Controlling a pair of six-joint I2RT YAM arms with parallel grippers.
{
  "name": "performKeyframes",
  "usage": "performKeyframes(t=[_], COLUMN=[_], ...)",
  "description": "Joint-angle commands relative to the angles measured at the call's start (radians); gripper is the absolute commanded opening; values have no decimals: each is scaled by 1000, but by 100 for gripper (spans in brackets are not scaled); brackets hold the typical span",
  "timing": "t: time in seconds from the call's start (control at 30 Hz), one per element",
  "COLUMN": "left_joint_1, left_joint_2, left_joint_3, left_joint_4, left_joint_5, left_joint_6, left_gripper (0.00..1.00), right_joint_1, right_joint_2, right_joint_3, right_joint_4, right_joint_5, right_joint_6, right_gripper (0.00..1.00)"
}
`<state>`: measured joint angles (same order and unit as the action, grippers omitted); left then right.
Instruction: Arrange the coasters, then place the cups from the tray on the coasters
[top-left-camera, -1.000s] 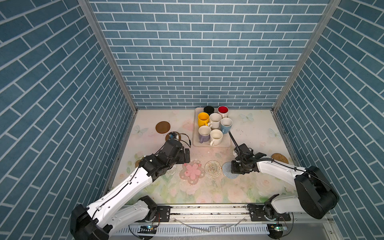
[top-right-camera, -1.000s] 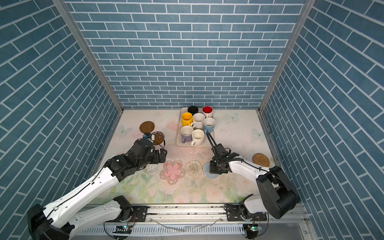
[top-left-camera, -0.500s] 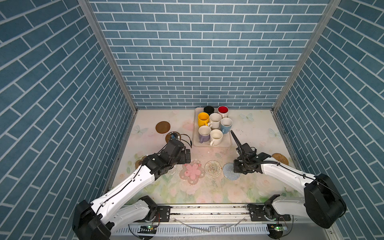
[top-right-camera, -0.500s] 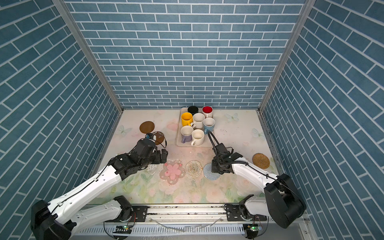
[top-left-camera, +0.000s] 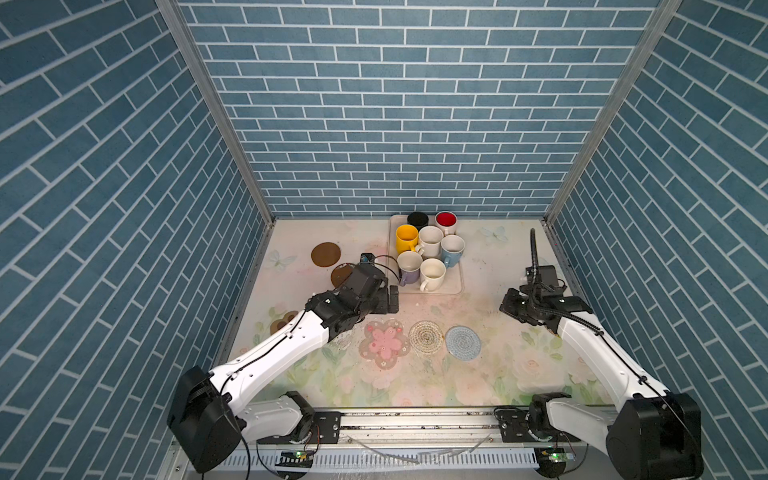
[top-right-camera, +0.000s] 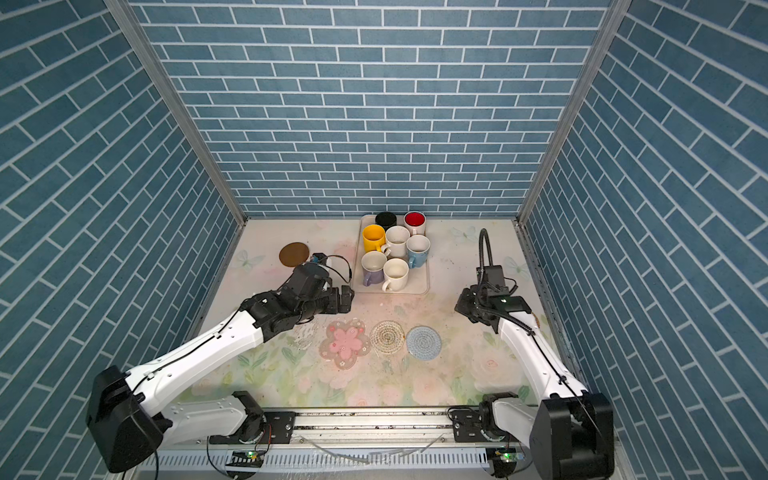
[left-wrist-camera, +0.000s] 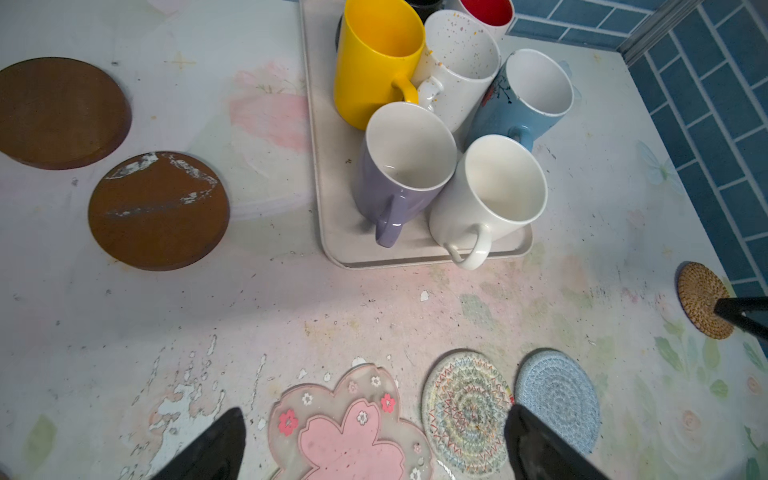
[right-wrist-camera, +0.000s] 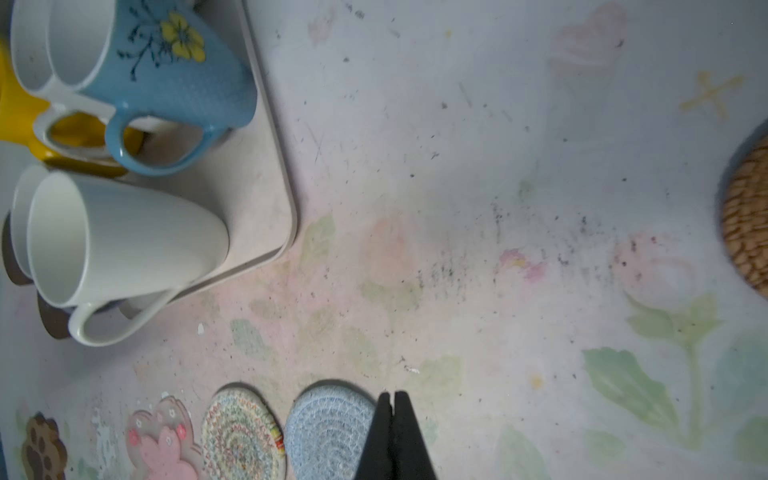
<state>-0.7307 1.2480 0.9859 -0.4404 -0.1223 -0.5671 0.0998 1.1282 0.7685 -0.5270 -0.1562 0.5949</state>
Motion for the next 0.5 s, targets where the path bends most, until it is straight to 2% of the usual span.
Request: performKeyframes(t=[0.0, 0.17, 0.47], left_joint_1=[-36, -86, -108], left_joint_2=[35, 38, 35], left_joint_3=[46, 26, -75], left_joint_4=[30, 77, 138], left_joint_5=[-7, -34, -37], left_joint_6=[18, 18, 7], left_gripper=[98, 98, 98], right_joint_1=[-112, -290, -433], right_joint_2=[-12, 5, 41], right_joint_3=[-62, -127, -162], right_joint_4=[45, 136, 187], right_joint_5=[-72, -114, 2], right_joint_6=[18, 65, 71], right_gripper=[0, 0, 0])
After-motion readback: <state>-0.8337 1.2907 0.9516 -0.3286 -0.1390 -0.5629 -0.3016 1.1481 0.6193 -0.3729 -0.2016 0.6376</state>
